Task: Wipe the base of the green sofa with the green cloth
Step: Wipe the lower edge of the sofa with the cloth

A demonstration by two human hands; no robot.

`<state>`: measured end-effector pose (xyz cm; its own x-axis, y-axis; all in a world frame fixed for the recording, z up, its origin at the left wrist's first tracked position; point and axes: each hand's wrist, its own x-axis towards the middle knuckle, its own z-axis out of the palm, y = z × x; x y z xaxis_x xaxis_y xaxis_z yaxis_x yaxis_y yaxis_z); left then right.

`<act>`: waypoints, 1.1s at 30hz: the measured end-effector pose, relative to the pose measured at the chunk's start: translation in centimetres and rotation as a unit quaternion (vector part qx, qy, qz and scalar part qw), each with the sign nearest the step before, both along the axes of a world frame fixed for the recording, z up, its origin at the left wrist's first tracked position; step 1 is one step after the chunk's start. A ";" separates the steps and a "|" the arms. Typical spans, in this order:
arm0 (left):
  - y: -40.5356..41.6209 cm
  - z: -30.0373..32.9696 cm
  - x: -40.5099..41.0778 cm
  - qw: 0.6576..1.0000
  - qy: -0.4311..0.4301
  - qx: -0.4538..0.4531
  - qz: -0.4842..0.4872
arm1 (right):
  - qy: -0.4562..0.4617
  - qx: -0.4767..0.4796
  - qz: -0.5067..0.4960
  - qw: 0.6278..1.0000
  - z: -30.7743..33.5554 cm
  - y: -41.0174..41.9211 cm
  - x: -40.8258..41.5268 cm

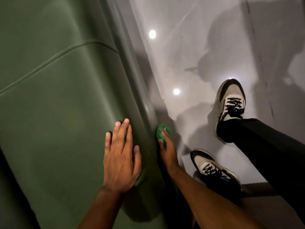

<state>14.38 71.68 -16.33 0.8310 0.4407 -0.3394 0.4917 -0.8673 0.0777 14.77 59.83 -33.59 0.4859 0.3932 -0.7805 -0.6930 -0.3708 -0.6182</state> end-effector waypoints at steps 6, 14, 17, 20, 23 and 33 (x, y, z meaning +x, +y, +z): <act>0.6 -0.1 -0.1 1.000 0.004 -0.005 -0.009 | -0.087 0.088 0.050 0.991 -2.0 4.9 4.8; 4.5 -0.1 4.1 0.997 0.055 0.045 0.008 | -0.069 0.059 0.013 0.996 1.0 5.9 4.4; 5.8 -0.3 5.2 0.997 0.050 0.054 0.016 | -0.120 0.102 0.069 0.985 -0.4 9.5 8.3; 7.1 -0.4 6.5 0.997 0.045 0.056 0.019 | -0.026 0.053 0.039 0.998 -3.3 8.6 8.9; 8.5 -0.3 8.1 0.997 0.047 0.063 0.025 | 0.030 0.005 0.025 0.999 -1.9 7.0 6.9; 11.9 -0.9 12.4 0.995 0.021 0.070 0.068 | -0.038 0.061 0.046 0.996 -5.2 14.0 14.6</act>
<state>26.81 83.53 -17.20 0.7469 0.5935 -0.2998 0.6054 -0.7935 -0.0628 29.33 73.80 -38.79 0.4991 0.5286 -0.6866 -0.6088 -0.3499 -0.7119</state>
